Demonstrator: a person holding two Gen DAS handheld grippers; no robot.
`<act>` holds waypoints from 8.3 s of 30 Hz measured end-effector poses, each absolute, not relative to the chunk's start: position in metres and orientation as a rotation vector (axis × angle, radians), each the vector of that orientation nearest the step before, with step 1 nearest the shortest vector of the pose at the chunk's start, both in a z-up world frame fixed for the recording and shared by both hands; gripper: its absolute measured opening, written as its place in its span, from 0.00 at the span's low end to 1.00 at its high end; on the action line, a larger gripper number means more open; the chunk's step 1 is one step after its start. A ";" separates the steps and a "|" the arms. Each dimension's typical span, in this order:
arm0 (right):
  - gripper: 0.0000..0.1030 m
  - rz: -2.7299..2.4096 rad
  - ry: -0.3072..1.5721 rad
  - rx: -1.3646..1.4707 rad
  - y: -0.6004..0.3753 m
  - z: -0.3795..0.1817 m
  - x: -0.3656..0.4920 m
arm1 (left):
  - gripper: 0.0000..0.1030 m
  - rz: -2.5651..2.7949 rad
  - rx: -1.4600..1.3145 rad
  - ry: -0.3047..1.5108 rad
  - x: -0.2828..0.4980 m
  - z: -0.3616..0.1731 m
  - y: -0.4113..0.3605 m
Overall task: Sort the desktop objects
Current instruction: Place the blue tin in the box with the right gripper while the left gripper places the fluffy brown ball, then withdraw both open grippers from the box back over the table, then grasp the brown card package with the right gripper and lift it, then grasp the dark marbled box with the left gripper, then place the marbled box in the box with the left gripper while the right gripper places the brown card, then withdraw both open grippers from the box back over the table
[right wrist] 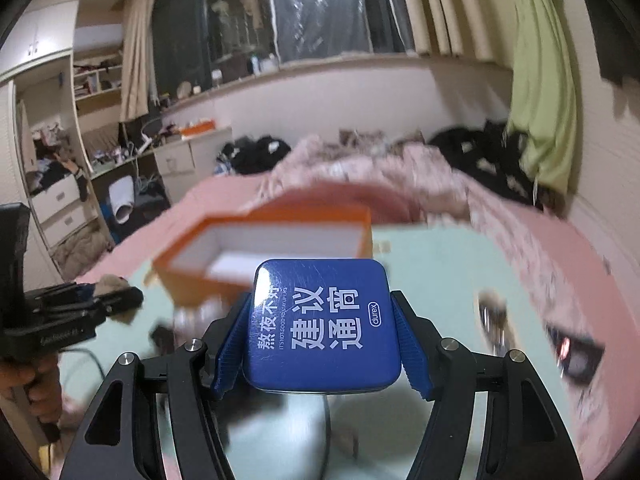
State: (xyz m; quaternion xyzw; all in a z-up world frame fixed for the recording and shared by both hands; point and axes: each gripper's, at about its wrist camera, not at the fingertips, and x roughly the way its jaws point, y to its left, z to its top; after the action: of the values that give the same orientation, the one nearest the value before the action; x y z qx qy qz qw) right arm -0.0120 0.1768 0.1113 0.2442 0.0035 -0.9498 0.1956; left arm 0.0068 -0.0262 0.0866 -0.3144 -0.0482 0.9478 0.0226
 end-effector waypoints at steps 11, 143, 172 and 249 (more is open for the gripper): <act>0.76 -2.534 0.089 0.900 0.130 0.080 -0.098 | 0.71 2.970 -1.087 -0.182 -0.078 0.070 -0.036; 0.57 -2.597 0.233 0.957 0.197 0.024 0.058 | 0.99 2.830 -1.250 -0.090 0.041 0.021 -0.016; 0.57 -2.597 0.231 0.956 0.198 0.024 0.057 | 0.76 2.761 -1.149 -0.145 0.031 0.038 -0.008; 1.00 -2.649 0.228 1.098 0.195 0.021 0.038 | 1.00 2.761 -1.303 0.007 0.031 0.006 0.000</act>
State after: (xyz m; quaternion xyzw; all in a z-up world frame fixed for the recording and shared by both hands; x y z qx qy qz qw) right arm 0.0378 0.1945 0.0209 0.3783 0.0784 -0.9128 0.1324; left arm 0.0306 0.0001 0.0062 -0.4263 0.0023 0.9035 0.0444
